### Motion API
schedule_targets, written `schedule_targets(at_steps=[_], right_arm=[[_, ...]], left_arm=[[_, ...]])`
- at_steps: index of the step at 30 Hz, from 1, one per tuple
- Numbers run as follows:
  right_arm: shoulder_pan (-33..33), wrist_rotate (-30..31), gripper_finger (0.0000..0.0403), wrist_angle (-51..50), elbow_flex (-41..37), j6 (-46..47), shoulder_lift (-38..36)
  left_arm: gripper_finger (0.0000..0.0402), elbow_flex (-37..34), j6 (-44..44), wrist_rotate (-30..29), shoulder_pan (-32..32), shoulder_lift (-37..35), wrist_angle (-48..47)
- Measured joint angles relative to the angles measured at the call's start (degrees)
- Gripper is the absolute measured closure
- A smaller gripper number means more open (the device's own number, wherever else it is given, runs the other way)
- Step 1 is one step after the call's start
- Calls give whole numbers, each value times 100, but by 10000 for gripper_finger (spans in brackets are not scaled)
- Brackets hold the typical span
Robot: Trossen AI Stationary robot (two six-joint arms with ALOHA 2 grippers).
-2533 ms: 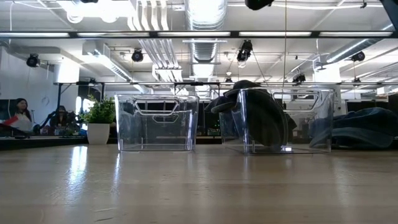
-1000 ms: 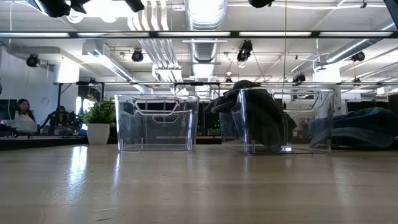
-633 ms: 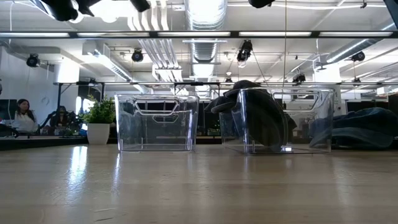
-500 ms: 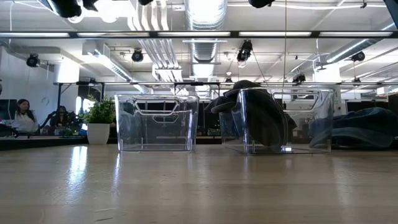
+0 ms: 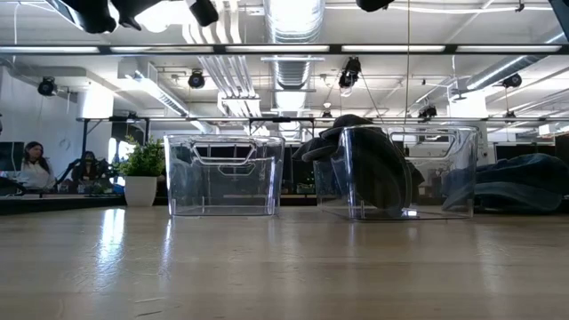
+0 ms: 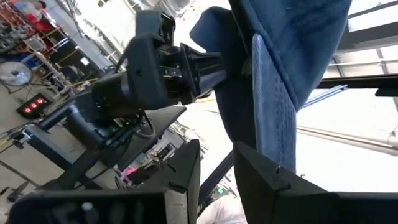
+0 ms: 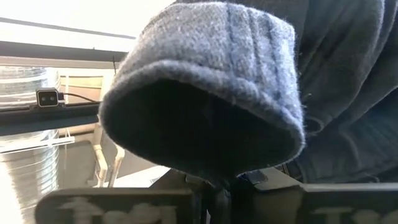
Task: Pick & Place hat
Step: Put the bottom blue cap into the left transparent bin
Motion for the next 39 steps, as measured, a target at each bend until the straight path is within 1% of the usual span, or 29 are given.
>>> schedule_targets(at_steps=[14, 24, 28, 33, 39], right_arm=[[-118, -44, 376, -8, 0, 4, -5], [-119, -51, 376, -56, 0, -20, -7], [-119, -52, 376, -62, 0, -59, -11], [-134, -57, 376, -71, 0, -103, -13], [-172, -68, 376, -72, 0, -103, -11]], left_arm=[[312, -80, 6, -12, 105, -259, 109], [312, -25, -158, -28, 104, -8, 199], [312, 160, -171, -12, 100, 42, 372], [312, 342, -149, 179, 98, 42, 382], [312, 307, -93, 302, 130, 45, 224]])
